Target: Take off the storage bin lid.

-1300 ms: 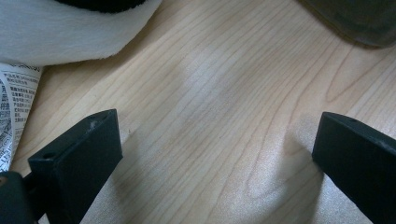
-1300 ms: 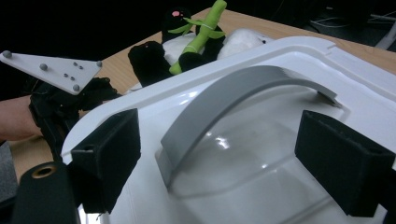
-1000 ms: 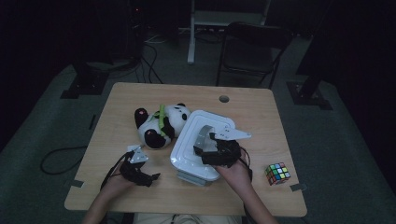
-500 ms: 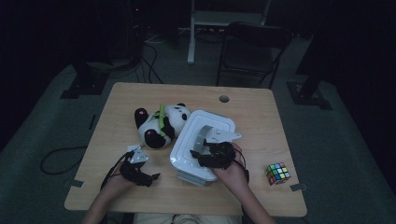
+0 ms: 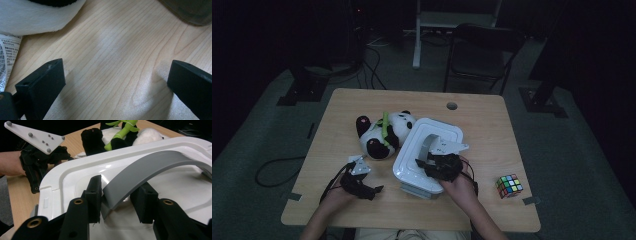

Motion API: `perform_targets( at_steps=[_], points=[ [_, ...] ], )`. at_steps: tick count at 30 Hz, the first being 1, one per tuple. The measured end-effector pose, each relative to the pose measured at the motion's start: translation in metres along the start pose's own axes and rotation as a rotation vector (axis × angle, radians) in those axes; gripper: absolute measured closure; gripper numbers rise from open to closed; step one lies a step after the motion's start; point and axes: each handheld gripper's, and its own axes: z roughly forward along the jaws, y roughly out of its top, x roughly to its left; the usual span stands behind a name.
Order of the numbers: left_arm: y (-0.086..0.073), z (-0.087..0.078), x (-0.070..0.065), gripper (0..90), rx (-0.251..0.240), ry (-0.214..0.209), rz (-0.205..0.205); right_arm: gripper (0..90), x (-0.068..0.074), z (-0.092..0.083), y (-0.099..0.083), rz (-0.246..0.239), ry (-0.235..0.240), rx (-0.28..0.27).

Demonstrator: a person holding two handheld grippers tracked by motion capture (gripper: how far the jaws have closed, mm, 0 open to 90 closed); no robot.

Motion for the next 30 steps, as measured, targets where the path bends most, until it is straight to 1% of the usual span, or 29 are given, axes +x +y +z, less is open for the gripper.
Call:
perform_targets(
  at_steps=[7,9,12,15,19,21,23,24,25,26,28,29,30],
  points=[
    [0.0,0.0,0.0,2.1,0.0,0.0,-0.001,66.9,-0.005,-0.002,0.002,0.05,0.046,0.01],
    [0.0,0.0,0.0,2.1,0.0,0.0,-0.001,68.6,-0.008,-0.005,0.003,0.074,0.075,0.009],
    [0.0,0.0,0.0,2.1,-0.002,0.0,-0.003,69.9,-0.008,-0.009,0.005,0.075,0.091,0.006],
    [0.0,0.0,0.0,2.1,-0.002,0.002,-0.001,69.9,-0.01,-0.013,0.007,0.1,0.128,-0.007],
    [0.0,0.0,0.0,2.1,-0.002,0.002,0.0,69.9,-0.011,-0.018,0.01,0.1,0.136,-0.015],
    [0.0,0.0,0.0,2.1,-0.002,0.002,0.002,69.9,-0.011,-0.021,0.013,0.105,0.148,-0.029],
    [0.0,0.0,0.0,2.1,0.0,0.001,0.001,69.9,-0.011,-0.025,0.015,0.097,0.14,-0.038],
    [0.0,0.0,0.0,2.1,0.0,0.001,0.001,69.8,-0.012,-0.028,0.019,0.086,0.127,-0.048],
    [0.0,0.0,0.0,2.1,-0.002,0.002,0.0,69.8,-0.012,-0.028,0.019,0.086,0.127,-0.048],
    [0.0,0.0,0.0,2.1,-0.001,0.001,0.0,69.8,-0.015,-0.031,0.022,0.074,0.104,-0.058],
    [0.0,0.0,0.0,2.1,-0.001,0.002,0.001,69.8,-0.018,-0.033,0.023,0.076,0.096,-0.064],
    [0.0,0.0,0.0,2.1,0.0,0.002,0.003,69.8,-0.022,-0.035,0.026,0.07,0.074,-0.071],
    [0.0,0.0,0.0,2.1,-0.003,0.0,-0.004,69.8,-0.025,-0.036,0.027,0.072,0.062,-0.079]
  ],
)
